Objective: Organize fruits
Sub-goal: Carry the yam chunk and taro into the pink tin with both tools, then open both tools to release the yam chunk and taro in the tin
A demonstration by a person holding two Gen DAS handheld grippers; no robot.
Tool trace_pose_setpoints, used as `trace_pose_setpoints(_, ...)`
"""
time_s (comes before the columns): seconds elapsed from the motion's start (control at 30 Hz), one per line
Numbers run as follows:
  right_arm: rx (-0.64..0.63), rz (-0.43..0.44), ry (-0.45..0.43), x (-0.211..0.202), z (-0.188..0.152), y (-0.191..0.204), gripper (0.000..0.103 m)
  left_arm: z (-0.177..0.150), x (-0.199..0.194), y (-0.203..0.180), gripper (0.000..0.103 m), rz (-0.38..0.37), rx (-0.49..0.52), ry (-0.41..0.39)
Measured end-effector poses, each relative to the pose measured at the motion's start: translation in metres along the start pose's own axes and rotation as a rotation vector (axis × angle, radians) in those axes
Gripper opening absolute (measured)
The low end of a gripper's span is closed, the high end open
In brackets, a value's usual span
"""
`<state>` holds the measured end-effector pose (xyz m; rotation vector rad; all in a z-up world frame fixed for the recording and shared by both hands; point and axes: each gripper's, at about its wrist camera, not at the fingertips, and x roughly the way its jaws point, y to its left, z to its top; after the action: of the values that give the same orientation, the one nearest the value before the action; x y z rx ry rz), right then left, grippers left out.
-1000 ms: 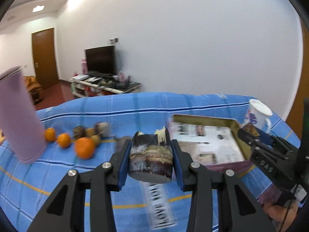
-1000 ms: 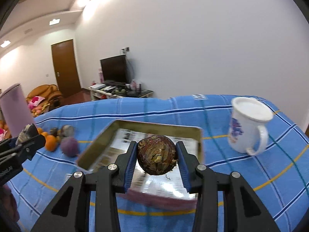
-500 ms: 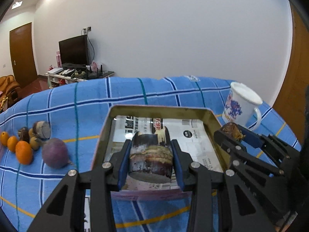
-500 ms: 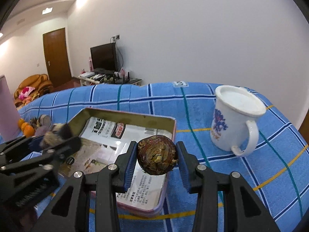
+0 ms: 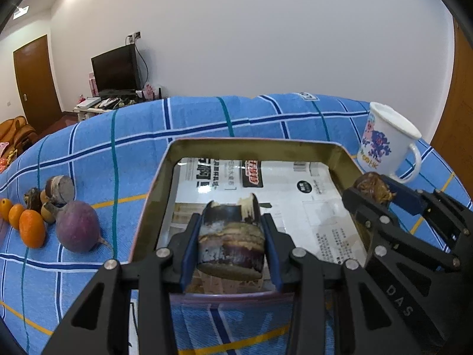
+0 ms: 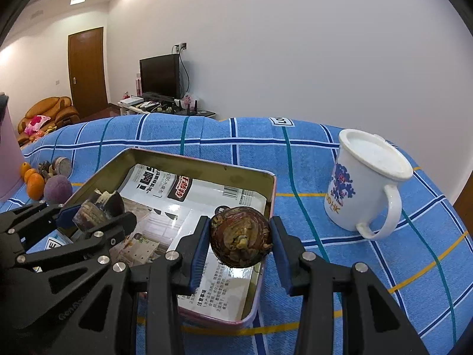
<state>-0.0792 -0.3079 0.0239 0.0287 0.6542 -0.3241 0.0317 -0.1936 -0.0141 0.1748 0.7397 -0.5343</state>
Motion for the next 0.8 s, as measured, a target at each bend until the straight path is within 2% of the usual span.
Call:
trace_pose_setpoints(0.43,0.008,0.012,-0.008,0.000,0.001,-0.002,0.045,0.000,0.009,0.000,0.044,0.025,-0.012,0.015)
trace_pose_setpoints(0.67,0.026,0.021,-0.012,-0.001,0.002,-0.003,0.046,-0.001,0.005,0.003,0.062,0.039,-0.020,0.001)
trace_pose_setpoints(0.73,0.057,0.030,-0.013,-0.002,0.003,-0.007,0.046,-0.002,0.001,0.004,0.070,0.050,-0.026,-0.017)
trace_pose_setpoints(0.8,0.092,0.039,-0.026,-0.005,0.004,-0.013,0.048,-0.002,-0.007,0.004,0.074,0.048,-0.025,-0.051)
